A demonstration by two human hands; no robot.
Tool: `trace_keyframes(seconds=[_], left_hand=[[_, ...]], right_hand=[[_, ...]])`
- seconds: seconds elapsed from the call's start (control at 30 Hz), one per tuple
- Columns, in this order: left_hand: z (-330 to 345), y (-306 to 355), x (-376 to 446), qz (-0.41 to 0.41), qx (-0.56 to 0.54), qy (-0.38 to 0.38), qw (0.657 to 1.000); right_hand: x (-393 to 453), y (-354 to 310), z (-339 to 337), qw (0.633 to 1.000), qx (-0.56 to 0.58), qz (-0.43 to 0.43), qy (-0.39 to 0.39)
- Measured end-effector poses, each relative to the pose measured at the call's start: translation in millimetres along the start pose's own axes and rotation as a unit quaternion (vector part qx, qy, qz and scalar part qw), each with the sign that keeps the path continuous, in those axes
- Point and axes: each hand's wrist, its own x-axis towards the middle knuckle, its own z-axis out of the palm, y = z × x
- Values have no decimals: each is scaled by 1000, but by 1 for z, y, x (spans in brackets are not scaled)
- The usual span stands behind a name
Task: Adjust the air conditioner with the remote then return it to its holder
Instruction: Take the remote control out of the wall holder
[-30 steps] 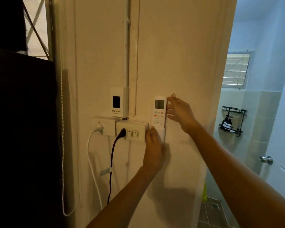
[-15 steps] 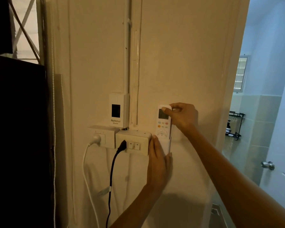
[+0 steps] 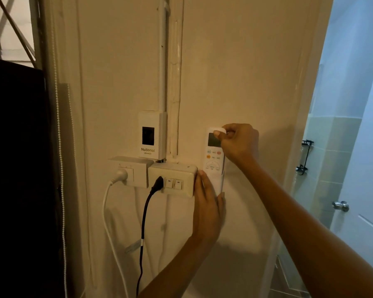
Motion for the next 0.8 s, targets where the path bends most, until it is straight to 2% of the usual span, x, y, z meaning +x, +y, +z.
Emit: trace_keyframes(seconds=[0.2, 0.3, 0.6, 0.7, 0.8], left_hand=[[-1, 3, 1, 5, 17, -5, 1000], [-2, 4, 0, 8, 19, -15, 1000], [-11, 6, 1, 9, 43, -29, 999], [-18, 3, 0, 19, -12, -41, 999], [-30, 5, -1, -31, -161, -60, 985]], right_hand=[[21, -18, -14, 999, -15, -39, 34], [35, -27, -22, 998, -11, -48, 24], [36, -24, -48, 999, 22, -30, 32], [33, -23, -58, 999, 36, -8, 11], [25, -19, -62, 997, 61, 29, -34]])
